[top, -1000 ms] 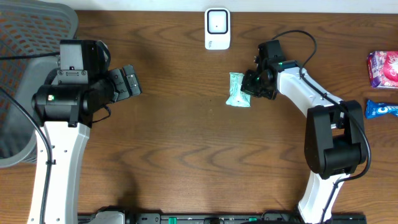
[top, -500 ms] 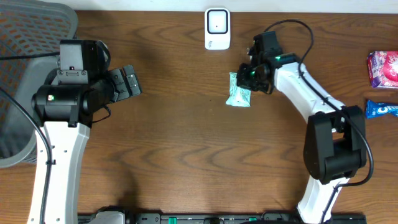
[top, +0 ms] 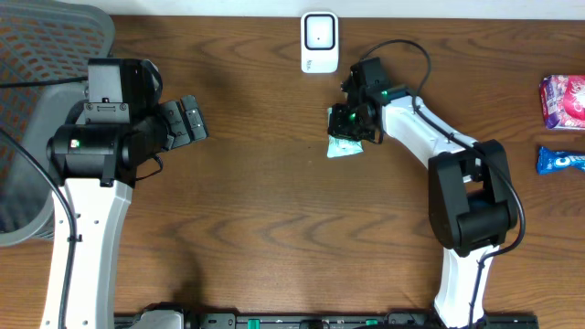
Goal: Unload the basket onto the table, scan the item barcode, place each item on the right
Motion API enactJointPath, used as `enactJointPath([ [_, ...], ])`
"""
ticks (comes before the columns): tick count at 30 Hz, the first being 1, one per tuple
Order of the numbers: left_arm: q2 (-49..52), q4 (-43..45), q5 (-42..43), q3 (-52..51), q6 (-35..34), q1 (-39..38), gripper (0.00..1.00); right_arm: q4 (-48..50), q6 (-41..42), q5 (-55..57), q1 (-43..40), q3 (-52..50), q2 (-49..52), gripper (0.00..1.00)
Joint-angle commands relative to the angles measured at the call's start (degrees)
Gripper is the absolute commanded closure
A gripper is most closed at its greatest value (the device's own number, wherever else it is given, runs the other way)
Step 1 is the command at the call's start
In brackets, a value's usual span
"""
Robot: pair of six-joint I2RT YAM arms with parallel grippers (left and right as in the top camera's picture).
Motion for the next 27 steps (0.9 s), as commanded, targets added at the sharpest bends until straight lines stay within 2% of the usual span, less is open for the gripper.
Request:
enactJointPath([
  [1,-0.13,-0.13,-0.31,0.04,-0.09,0.17,0.02,-5.11,-2.12,0.13,-0.17,6.84,-0.90,0.81],
  [3,-0.13,-0.13,-0.31,0.04,-0.09,0.17,0.02,-9.40,-2.54,2.89,-1.05,9.94,-1.68,0.75],
  [6,-0.13,-0.13,-0.31,0.04,-0.09,0.17,0.02,-15.56,-5.03,6.19,-2.64,12.96,-1.97,0.57],
  [7,-0.13,-0.13,-0.31,0.04,-0.09,0.17,0.02,-17.20,-5.14,7.74,-3.17,12.85,-1.97,0.57],
  [9,-0.13,-0.13,-0.31,0.04,-0.09,0.17,0.02,-18.69,-5.14,10.38,-3.87,11.47,-1.92,0.57],
  [12,-0.13,-0.13,-0.31,0.04,-0.09,0.17,0.02,-16.52,-5.29,9.40,-3.87,7.89,-1.73,0.79],
  [14,-0.13,-0.15,-0.31,0.04,-0.09,0.17,0.02,-10.95,-5.31,6.19,-2.78,3.48,-1.73,0.84],
  [18,-0.13,-0.13,-0.31,0.04,-0.09,0.17,0.02,-2.73,-5.22,8.63,-0.76,-2.78,-1.64,0.81],
  [22,-0.13,-0.13,-0.31,0.04,-0.09,0.17,0.02,-3.78,-1.64,15.96,-1.05,-3.80,-1.92,0.81],
  [26,-0.13,-0.13,-0.31,0.04,-0.07,0.17,0.02,-10.82,-1.68,15.91,-3.15,1.20,-2.78,0.65],
  [27,-0.13,-0.13,-0.31,0.04,-0.07,0.17,0.02,-14.32,-1.86,15.82,-4.04,3.85,-3.06,0.58],
])
